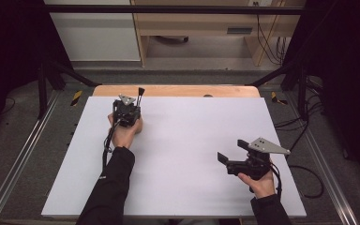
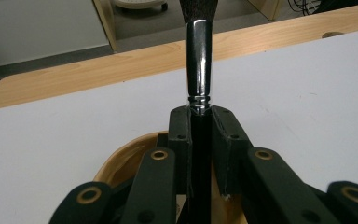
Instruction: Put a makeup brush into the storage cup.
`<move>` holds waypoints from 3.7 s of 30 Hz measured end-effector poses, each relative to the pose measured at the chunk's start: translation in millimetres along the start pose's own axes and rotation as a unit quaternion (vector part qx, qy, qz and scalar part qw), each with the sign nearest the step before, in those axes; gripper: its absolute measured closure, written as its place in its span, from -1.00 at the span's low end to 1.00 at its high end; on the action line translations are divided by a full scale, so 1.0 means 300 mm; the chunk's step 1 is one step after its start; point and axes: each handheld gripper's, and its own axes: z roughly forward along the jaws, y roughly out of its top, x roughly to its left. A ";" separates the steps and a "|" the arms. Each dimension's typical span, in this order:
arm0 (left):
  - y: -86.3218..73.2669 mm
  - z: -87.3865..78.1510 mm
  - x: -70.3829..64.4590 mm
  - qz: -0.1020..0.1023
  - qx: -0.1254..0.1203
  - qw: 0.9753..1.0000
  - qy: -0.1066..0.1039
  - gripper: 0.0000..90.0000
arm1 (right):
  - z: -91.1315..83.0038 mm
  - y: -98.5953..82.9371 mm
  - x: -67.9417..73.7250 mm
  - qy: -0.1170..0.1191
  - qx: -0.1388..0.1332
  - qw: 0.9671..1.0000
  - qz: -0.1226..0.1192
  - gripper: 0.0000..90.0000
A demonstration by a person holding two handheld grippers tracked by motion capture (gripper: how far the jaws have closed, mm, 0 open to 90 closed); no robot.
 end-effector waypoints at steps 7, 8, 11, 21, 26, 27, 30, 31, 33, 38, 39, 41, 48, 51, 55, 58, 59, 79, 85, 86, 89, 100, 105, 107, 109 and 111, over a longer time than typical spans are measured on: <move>0.001 -0.007 0.006 0.000 0.008 1.000 -0.010 0.74 | -0.001 0.001 0.001 0.000 0.000 1.000 -0.001 -0.87; 0.001 -0.008 0.008 0.001 0.010 1.000 -0.010 0.74 | 0.000 0.001 0.001 0.001 0.000 1.000 -0.001 -0.87; 0.002 -0.010 0.008 -0.001 0.013 1.000 -0.010 0.74 | 0.000 0.001 0.002 0.002 0.002 1.000 -0.004 -0.87; 0.027 -0.066 0.010 -0.007 -0.025 1.000 -0.005 0.65 | 0.001 0.002 0.006 0.003 0.001 1.000 -0.003 -0.87; 0.033 -0.087 0.015 -0.009 -0.036 0.999 -0.015 0.57 | -0.001 0.005 0.008 0.004 -0.001 1.000 -0.005 -0.87; 0.035 -0.089 0.016 -0.013 -0.037 0.999 -0.022 0.56 | -0.001 0.005 0.009 0.004 -0.001 1.000 -0.005 -0.87; 0.036 -0.080 0.007 -0.016 -0.038 0.999 -0.025 0.55 | 0.001 0.004 0.009 0.005 0.000 1.000 -0.005 -0.87; 0.036 -0.075 0.004 -0.015 -0.035 0.999 -0.025 0.55 | 0.001 0.003 0.008 0.006 0.000 1.000 -0.008 -0.87; 0.038 -0.060 -0.004 -0.016 -0.033 0.999 -0.023 0.55 | 0.002 0.002 0.006 0.004 0.002 1.000 -0.009 -0.87; 0.050 -0.011 -0.012 -0.022 -0.026 0.999 -0.007 0.44 | 0.003 0.002 0.006 0.004 0.002 1.000 -0.007 -0.87; 0.054 0.000 -0.011 -0.026 -0.025 0.999 -0.005 0.40 | 0.003 0.002 0.005 0.004 0.002 1.000 -0.008 -0.87; 0.064 0.015 -0.007 -0.030 -0.025 0.999 0.001 0.37 | 0.003 0.002 0.004 0.005 0.002 1.000 -0.003 -0.87; 0.072 0.064 0.005 -0.040 -0.006 0.999 0.008 0.45 | 0.001 0.000 -0.004 0.003 0.001 1.000 0.001 -0.87; 0.070 0.072 0.006 -0.037 -0.005 0.999 0.008 0.58 | 0.002 0.000 -0.005 0.003 0.001 1.000 0.001 -0.87; 0.069 0.075 0.014 -0.036 0.002 0.999 0.007 0.70 | 0.001 -0.001 -0.006 0.001 0.002 1.000 0.002 -0.87; 0.068 0.068 0.019 -0.039 0.004 0.999 0.009 0.72 | 0.002 -0.002 -0.006 0.002 0.001 1.000 0.002 -0.87; 0.068 0.061 0.019 -0.040 0.002 0.999 0.008 0.72 | 0.002 -0.001 -0.005 0.003 0.001 1.000 0.000 -0.87; 0.046 -0.110 -0.004 -0.016 -0.035 0.999 -0.018 0.52 | -0.001 0.006 0.009 0.005 -0.002 1.000 -0.003 -0.87; 0.039 -0.234 -0.012 -0.003 -0.083 0.994 -0.070 0.20 | -0.010 0.015 0.011 0.006 -0.008 1.000 -0.004 -0.87; 0.034 -0.255 -0.014 0.002 -0.091 0.993 -0.076 0.15 | -0.011 0.015 0.009 0.005 -0.008 1.000 -0.006 -0.87; 0.015 -0.309 -0.016 0.013 -0.097 0.991 -0.090 -0.05 | -0.013 0.017 0.004 0.002 -0.009 1.000 -0.006 -0.87; -0.095 -0.436 0.004 0.021 -0.108 0.984 -0.143 -0.43 | -0.015 0.019 -0.002 -0.006 -0.011 1.000 -0.006 -0.88; -0.164 -0.472 0.004 0.035 -0.103 0.982 -0.157 -0.56 | -0.017 0.016 -0.011 -0.010 -0.008 1.000 -0.007 -0.88; -0.189 -0.476 0.003 0.041 -0.095 0.982 -0.158 -0.61 | -0.015 0.015 -0.011 -0.010 -0.009 1.000 -0.004 -0.88; -0.212 -0.482 0.004 0.052 -0.090 0.982 -0.156 -0.63 | -0.014 0.012 -0.013 -0.011 -0.006 1.000 -0.006 -0.88; -0.234 -0.488 0.003 0.052 -0.092 0.981 -0.161 -0.65 | -0.013 0.010 -0.015 -0.012 -0.005 1.000 -0.004 -0.88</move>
